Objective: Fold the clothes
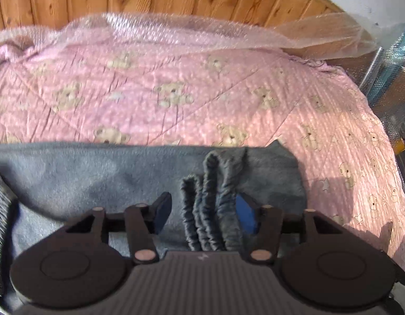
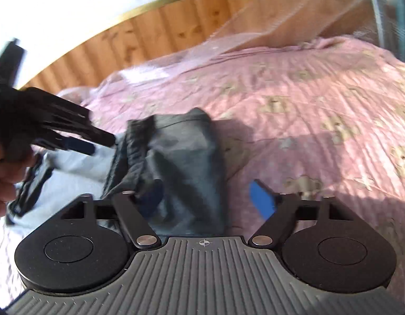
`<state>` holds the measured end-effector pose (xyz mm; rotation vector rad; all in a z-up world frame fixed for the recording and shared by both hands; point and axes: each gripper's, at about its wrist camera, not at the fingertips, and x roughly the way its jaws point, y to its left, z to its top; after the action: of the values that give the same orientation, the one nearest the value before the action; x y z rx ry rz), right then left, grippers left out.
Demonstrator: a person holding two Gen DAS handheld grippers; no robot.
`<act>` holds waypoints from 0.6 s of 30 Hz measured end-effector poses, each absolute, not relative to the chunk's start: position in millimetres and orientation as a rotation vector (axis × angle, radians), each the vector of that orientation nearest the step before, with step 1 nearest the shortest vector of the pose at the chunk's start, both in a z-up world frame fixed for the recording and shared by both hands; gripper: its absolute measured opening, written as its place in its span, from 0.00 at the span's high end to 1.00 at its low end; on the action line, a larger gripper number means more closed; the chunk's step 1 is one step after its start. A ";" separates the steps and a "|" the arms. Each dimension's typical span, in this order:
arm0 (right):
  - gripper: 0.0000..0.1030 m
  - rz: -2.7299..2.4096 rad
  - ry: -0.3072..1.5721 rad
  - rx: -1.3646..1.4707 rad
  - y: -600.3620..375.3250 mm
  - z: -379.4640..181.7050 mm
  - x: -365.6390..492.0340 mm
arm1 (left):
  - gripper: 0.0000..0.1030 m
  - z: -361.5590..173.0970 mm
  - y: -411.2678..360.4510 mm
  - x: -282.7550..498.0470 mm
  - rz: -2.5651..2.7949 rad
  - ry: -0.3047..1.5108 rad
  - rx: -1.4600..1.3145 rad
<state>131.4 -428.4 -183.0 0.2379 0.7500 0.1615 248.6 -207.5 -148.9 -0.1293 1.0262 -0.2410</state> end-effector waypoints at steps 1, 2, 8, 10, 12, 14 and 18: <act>0.40 0.178 0.776 0.228 -425.2 -189.6 134.1 | 0.34 -143.6 -220.5 253.4 -0.282 1.026 -0.127; 0.77 0.194 0.801 0.219 -421.9 -196.1 136.7 | 0.30 -143.2 -235.1 259.9 -0.337 1.050 -0.127; 0.92 0.308 0.657 0.071 -387.9 -159.9 111.9 | 0.28 -163.9 -300.5 288.9 -0.563 1.217 -0.044; 0.92 0.357 0.587 0.017 -371.0 -142.5 104.9 | 0.39 -172.2 -301.3 289.2 -0.549 1.239 0.032; 0.92 0.386 0.560 -0.023 -353.9 -136.7 101.5 | 0.95 -172.5 -286.1 287.6 -0.533 1.236 0.045; 0.88 0.400 0.542 -0.008 -345.7 -134.4 98.5 | 0.94 -160.1 -251.2 282.9 -0.517 1.200 -0.030; 0.60 0.430 0.503 0.103 -337.9 -122.0 91.7 | 0.94 -147.5 -139.4 259.2 -0.394 1.143 -0.215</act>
<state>91.7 -337.9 -122.0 0.1032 0.5031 0.4303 259.2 -139.4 -147.4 -0.2150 1.1435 -0.3944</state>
